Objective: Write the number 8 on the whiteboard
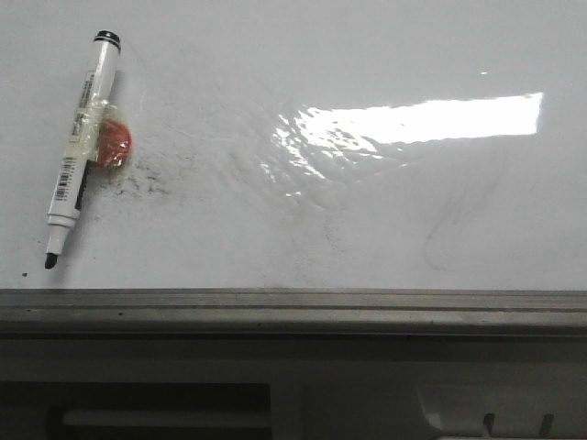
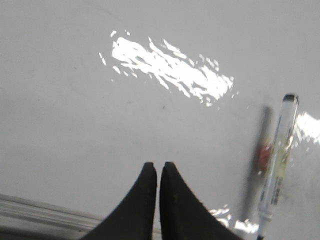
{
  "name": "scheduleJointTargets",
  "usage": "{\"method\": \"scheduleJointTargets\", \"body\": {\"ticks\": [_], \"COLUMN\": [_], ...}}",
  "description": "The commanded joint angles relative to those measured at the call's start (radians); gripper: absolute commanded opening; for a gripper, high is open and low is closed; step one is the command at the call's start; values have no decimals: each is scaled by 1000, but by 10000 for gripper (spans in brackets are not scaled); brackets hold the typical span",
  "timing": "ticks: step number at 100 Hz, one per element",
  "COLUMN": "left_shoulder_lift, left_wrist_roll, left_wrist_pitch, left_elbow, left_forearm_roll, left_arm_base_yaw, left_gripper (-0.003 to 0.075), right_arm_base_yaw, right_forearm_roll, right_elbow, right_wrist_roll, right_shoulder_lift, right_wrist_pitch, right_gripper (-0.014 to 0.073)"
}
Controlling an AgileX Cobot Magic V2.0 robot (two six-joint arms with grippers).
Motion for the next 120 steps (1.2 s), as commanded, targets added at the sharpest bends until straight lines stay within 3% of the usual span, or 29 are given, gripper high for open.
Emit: {"method": "scheduleJointTargets", "body": {"ticks": [1, 11, 37, 48, 59, 74, 93, 100, 107, 112, 120], "left_shoulder_lift": [-31, -31, -31, -31, -21, 52, 249, 346, 439, 499, 568], "left_wrist_roll": [-12, -12, -12, -11, -2, -2, -2, 4, 88, 141, 184], "left_wrist_pitch": [-103, -103, -96, -74, -64, -4, 133, 216, 297, 349, 372], "left_elbow": [32, 32, 25, 5, -36, -137, -305, -372, -431, -466, -506], "left_forearm_roll": [-127, -160, -376, -373, -350, -186, -1, 41, 41, 35, 33], "left_arm_base_yaw": [2, 2, 2, 2, 2, 2, 2, 2, 2, -1, -33], "left_gripper": [-20, -20, -20, -20, -20, -20, -12, 62, 225, 362, 442], "right_arm_base_yaw": [-6, -6, -6, -6, -6, -6, -6, -6, -6, -2, 3], "right_forearm_roll": [20, 119, 536, 540, 518, 414, 317, 317, 317, 317, 317], "right_elbow": [14, 14, -15, -74, -161, -282, -410, -443, -467, -476, -479], "right_wrist_roll": [39, 66, 66, 66, 62, 35, 35, 35, 35, 35, 35], "right_shoulder_lift": [-21, -21, -21, -21, -12, 48, 171, 218, 255, 267, 267], "right_wrist_pitch": [-140, -125, -35, 47, 228, 457, 599, 610, 608, 601, 590], "right_gripper": [-64, -64, -64, -64, -64, -62, -62, -61, -42, 8, 110]}}
